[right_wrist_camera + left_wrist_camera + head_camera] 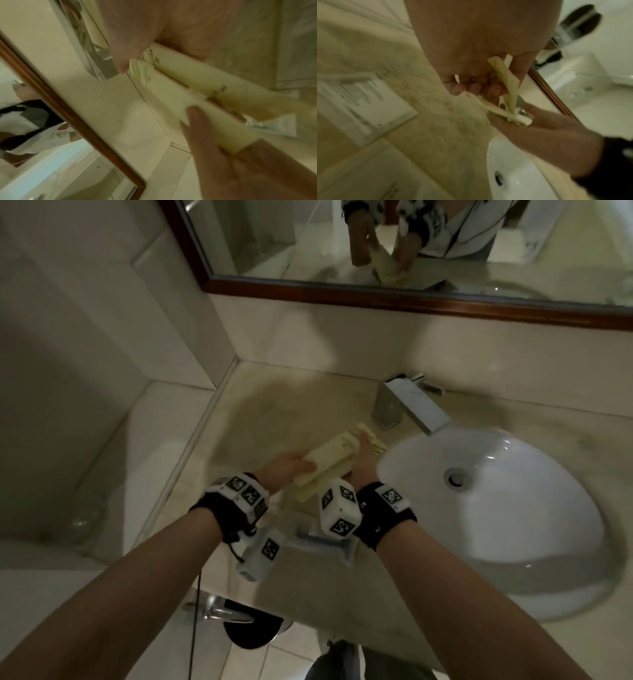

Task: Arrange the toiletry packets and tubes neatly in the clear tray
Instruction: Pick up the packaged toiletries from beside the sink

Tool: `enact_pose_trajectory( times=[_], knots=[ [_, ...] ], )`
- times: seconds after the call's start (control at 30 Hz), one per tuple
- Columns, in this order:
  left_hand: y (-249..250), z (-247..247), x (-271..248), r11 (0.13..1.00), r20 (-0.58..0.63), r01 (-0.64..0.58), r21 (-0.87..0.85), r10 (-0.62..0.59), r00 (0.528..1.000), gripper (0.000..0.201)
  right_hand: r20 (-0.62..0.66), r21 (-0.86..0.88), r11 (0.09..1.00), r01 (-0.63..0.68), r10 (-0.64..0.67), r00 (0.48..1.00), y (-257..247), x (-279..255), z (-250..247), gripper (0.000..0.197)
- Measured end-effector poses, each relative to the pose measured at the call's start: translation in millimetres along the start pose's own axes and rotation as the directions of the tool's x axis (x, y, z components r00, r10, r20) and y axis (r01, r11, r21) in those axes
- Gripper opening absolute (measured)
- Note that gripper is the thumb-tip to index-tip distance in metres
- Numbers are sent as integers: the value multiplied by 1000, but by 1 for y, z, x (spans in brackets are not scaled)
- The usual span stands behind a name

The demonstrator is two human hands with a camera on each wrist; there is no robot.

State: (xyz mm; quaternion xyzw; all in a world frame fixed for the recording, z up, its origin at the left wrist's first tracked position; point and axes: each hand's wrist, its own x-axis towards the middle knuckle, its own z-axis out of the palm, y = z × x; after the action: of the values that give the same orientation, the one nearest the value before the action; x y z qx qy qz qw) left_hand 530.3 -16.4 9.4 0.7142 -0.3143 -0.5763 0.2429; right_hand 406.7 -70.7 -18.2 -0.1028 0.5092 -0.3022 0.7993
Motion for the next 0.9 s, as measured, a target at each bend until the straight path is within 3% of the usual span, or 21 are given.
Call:
enact_pose_trajectory(
  times=[0.1, 0.2, 0.23, 0.33, 0.4, 0.47, 0.57, 0.67, 0.8, 0.9],
  knots=[
    [3, 22, -29, 980, 138, -9, 200, -19, 990, 50, 37, 24, 999, 37, -37, 999, 3, -29, -20, 37],
    [12, 54, -47, 922, 241, -66, 383, -30, 970, 45, -22, 170, 984, 59, -56, 998, 1, -59, -54, 33],
    [17, 67, -53, 857, 282, -120, 502, -31, 959, 47, -44, 209, 974, 86, -78, 996, -2, -68, -67, 32],
    [35, 114, -63, 542, 348, -305, 783, 25, 937, 49, -84, 289, 943, 168, -150, 985, -21, -96, -110, 34],
    [50, 158, -71, 455, 446, -437, 776, 94, 890, 47, -121, 333, 913, 238, -209, 970, -38, -115, -143, 38],
    [67, 206, -82, 348, 570, -575, 741, 127, 812, 42, -174, 389, 870, 304, -255, 951, -55, -133, -179, 41],
    [88, 269, -85, 190, 648, -659, 728, 123, 752, 43, -270, 430, 818, 382, -287, 919, -84, -151, -234, 44],
    [107, 325, -84, 115, 645, -663, 740, 158, 747, 47, -313, 408, 825, 391, -276, 909, -113, -169, -286, 52],
    [131, 407, -81, 178, 639, -664, 726, 183, 747, 48, -446, 203, 873, 443, -320, 836, -156, -181, -358, 48],
    [143, 471, -55, 176, 562, -589, 789, 181, 807, 45, -473, 152, 913, 380, -270, 839, -193, -177, -431, 32]
  ],
)
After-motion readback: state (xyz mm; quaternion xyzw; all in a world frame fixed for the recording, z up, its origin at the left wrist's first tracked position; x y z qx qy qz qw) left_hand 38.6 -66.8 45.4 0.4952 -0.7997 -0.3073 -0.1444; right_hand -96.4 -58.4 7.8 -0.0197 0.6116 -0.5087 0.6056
